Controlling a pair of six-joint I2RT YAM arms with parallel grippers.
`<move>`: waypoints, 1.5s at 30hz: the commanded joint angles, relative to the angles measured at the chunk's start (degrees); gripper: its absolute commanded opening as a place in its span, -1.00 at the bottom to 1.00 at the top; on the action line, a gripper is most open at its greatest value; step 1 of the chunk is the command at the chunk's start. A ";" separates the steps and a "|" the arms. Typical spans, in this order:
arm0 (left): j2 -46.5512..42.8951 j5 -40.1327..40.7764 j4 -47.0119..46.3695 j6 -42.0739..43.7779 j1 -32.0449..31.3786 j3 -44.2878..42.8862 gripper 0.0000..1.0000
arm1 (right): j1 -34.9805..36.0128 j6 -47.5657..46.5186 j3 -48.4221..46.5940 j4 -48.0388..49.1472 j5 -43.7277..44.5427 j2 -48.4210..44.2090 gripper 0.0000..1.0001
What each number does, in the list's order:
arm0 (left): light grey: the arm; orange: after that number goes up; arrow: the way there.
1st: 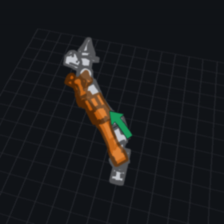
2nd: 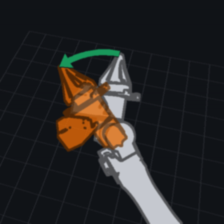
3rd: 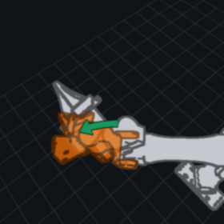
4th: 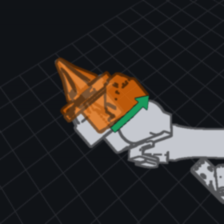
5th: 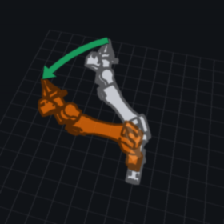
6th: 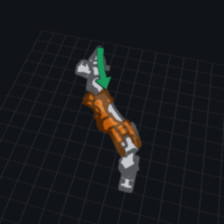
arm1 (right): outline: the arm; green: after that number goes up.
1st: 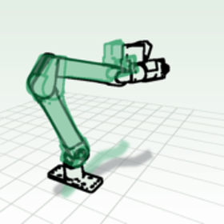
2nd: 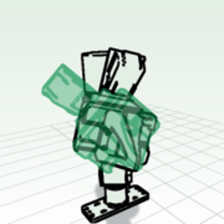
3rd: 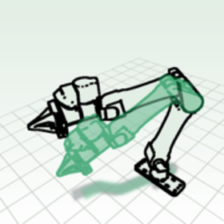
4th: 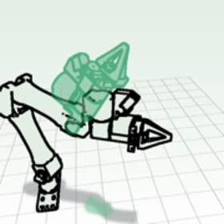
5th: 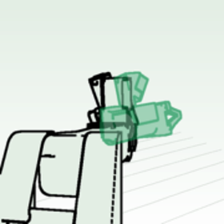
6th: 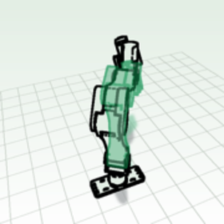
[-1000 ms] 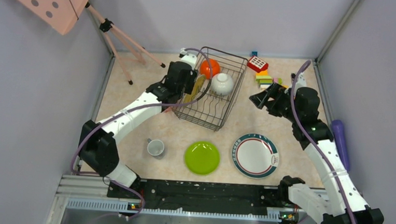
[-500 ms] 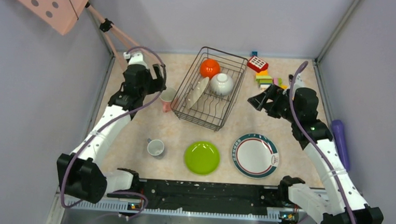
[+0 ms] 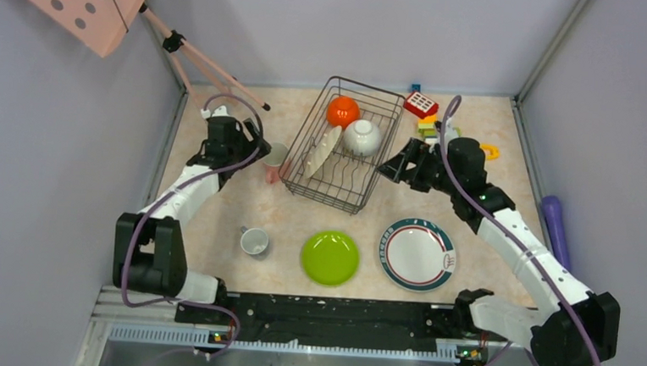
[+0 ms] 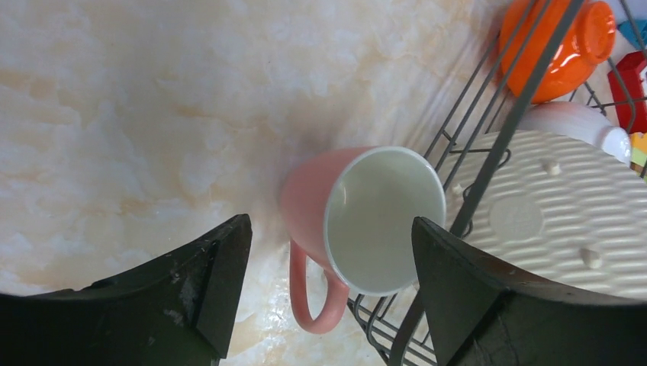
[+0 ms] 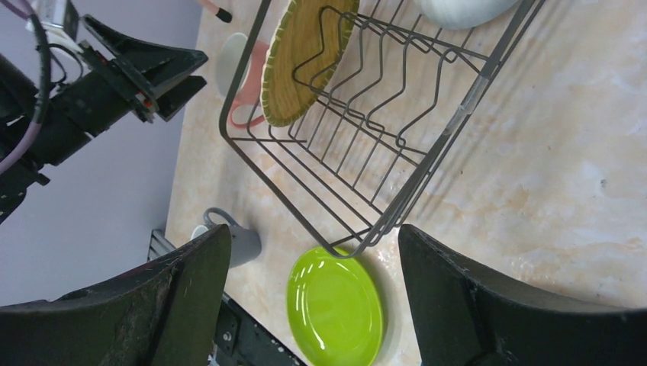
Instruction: Load the mixed dishes into the dish rack
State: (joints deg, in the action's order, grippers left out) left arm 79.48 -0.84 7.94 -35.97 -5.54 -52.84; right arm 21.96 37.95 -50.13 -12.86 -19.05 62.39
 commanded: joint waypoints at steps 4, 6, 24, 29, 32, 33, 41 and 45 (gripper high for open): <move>5.89 -1.23 -0.85 -2.35 0.44 -2.97 0.44 | 3.82 1.79 -1.20 4.49 3.28 2.42 0.58; 6.58 -1.59 -2.03 -2.98 0.49 -1.85 0.32 | 4.43 1.82 -1.51 4.59 2.95 3.24 0.57; -19.79 2.29 7.92 -2.43 1.96 -5.69 -1.00 | 4.85 -1.48 -6.88 9.64 -7.17 4.59 0.63; -22.33 -18.07 1.59 -13.69 2.64 -5.19 -1.00 | 5.35 3.37 -2.76 25.06 -17.94 4.00 0.89; -22.92 -27.74 -12.18 -24.59 2.63 -1.12 -1.00 | 5.55 8.61 -0.49 35.02 -22.04 3.93 0.98; -22.61 -30.02 -16.76 -27.64 2.62 0.03 -1.00 | 5.63 10.16 -0.01 37.64 -22.76 4.03 0.98; -18.08 -40.12 -34.22 -44.75 2.27 2.20 -1.00 | 6.18 15.67 -0.47 46.62 -21.84 6.29 0.98; -15.31 -44.39 -39.74 -49.76 1.52 2.02 -1.00 | 6.70 17.44 -2.24 48.72 -21.29 9.16 0.98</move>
State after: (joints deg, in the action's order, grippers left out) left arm 63.13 -37.98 -15.00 -75.40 -3.27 -49.91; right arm 27.46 52.56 -49.89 29.63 -40.23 68.77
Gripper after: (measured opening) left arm 0.035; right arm 0.987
